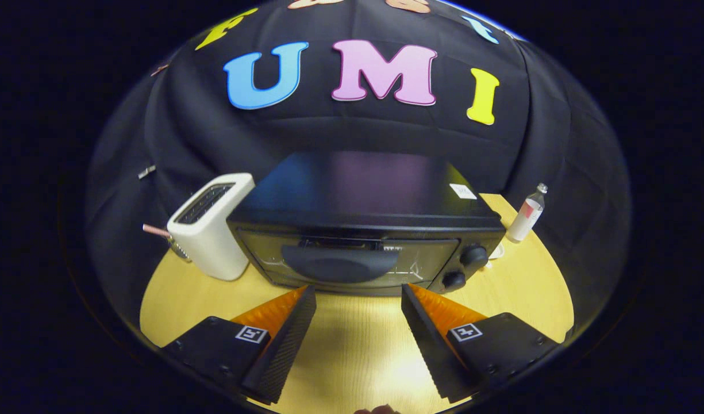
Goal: Open the toaster oven, put the food inside, and close the toaster oven door.
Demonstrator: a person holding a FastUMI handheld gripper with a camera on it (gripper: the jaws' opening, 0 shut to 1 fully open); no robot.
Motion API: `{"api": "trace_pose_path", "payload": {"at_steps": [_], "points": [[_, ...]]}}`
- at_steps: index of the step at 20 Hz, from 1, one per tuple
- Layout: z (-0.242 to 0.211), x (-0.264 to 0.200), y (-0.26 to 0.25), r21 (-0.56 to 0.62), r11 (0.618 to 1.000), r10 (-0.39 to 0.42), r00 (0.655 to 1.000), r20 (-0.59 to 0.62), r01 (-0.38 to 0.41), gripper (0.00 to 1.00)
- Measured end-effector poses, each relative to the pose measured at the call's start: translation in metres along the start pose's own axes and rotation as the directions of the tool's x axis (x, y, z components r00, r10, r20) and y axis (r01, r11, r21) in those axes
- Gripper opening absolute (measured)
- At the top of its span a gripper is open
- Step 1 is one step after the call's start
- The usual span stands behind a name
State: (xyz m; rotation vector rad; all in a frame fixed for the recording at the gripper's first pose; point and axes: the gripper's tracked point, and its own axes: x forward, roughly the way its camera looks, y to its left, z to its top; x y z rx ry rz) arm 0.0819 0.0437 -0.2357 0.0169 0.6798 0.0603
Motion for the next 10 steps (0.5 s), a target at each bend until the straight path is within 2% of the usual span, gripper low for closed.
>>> {"api": "trace_pose_path", "payload": {"at_steps": [5,10], "points": [[0.053,-0.048,-0.023,0.041,0.999,-0.004,0.988,0.153,-0.002,0.99],[0.085,-0.126,-0.069,0.052,0.998,-0.047,0.943,0.33,0.032,0.98]]}}
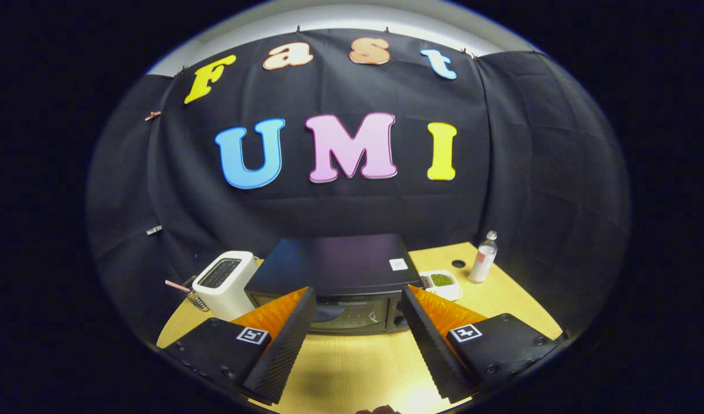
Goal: Open the toaster oven, put the food inside, and close the toaster oven door.
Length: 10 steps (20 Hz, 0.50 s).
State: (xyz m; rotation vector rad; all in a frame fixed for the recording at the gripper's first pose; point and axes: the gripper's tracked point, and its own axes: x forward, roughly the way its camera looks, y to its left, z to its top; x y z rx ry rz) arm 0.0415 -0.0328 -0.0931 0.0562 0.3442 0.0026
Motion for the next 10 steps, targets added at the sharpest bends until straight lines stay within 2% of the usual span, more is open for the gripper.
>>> {"api": "trace_pose_path", "payload": {"at_steps": [5,10], "points": [[0.021,-0.072,-0.051,-0.015,0.998,-0.056,0.99,0.13,0.058,0.98],[0.009,-0.105,-0.082,-0.014,0.993,-0.114,0.986,0.123,0.117,0.98]]}}
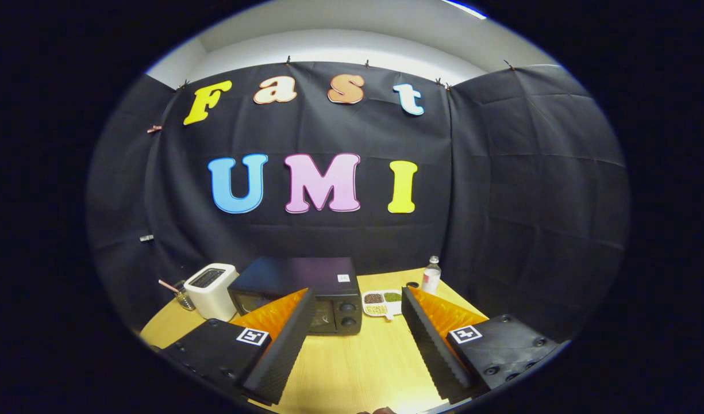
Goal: Open the toaster oven, put the food inside, and close the toaster oven door.
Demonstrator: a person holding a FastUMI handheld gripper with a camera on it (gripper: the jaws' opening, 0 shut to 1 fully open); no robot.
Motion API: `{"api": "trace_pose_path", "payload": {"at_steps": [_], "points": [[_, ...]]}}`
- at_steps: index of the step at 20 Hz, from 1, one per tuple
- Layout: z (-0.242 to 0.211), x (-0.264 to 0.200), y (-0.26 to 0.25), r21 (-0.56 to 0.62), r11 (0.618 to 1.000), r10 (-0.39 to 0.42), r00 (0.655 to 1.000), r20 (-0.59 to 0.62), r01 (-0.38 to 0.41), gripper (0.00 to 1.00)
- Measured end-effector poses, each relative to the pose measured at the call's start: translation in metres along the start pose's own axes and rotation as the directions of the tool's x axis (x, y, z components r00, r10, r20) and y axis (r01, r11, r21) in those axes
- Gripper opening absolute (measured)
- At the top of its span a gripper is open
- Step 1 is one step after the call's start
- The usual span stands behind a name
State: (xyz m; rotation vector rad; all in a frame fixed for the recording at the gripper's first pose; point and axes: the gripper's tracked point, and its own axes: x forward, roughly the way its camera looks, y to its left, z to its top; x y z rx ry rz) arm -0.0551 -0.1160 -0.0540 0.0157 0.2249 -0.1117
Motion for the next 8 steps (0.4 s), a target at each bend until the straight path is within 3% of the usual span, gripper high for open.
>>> {"api": "trace_pose_path", "payload": {"at_steps": [8], "points": [[0.011,-0.008,0.003,0.029,1.0,0.012,1.0,0.002,-0.012,0.98]]}}
